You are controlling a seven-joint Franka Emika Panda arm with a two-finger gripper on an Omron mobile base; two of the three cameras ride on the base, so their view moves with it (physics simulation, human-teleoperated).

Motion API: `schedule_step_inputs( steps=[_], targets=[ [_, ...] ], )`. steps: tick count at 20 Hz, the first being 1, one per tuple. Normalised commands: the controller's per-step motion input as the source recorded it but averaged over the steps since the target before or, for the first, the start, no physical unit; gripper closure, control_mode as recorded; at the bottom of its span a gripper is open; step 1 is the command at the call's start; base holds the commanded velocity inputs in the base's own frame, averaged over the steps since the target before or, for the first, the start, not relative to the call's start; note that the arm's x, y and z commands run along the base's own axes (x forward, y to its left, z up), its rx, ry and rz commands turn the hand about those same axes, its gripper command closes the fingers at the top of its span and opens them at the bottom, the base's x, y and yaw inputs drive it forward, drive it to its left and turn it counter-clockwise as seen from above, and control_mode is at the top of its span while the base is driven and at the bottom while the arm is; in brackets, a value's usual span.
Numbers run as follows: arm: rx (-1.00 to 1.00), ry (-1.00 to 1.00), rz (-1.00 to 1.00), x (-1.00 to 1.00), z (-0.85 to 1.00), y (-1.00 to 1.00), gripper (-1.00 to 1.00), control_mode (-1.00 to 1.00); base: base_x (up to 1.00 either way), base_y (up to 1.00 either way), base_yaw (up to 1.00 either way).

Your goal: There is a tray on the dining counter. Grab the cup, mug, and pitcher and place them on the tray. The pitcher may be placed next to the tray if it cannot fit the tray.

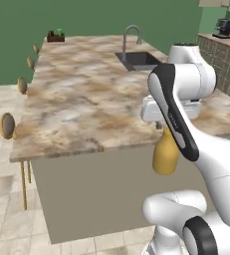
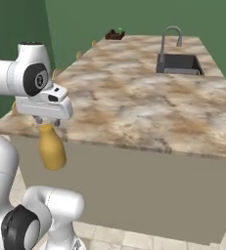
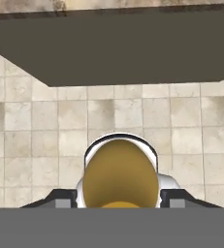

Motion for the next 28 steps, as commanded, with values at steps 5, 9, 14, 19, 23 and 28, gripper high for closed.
schedule_step_inputs(
  steps=[5, 9, 14, 19, 23, 28],
  targets=[
    [0.00, 0.00, 0.00, 0.00, 0.00, 0.00, 1.00, 1.00, 0.01, 1.00, -0.40],
    [0.00, 0.00, 0.00, 0.00, 0.00, 0.00, 1.00, 1.00, 0.05, 1.00, -0.30],
    [0.00, 0.00, 0.00, 0.00, 0.00, 0.00, 1.00, 1.00, 0.00, 1.00, -0.18],
    [0.00, 0.00, 0.00, 0.00, 0.00, 0.00, 1.00, 1.00, 0.00, 1.00, -0.04],
    [0.00, 0.00, 0.00, 0.00, 0.00, 0.00, 1.00, 1.00, 0.03, 1.00, 0.02],
    [0.00, 0.00, 0.00, 0.00, 0.00, 0.00, 1.00, 1.00, 0.08, 1.00, 0.07]
  ],
)
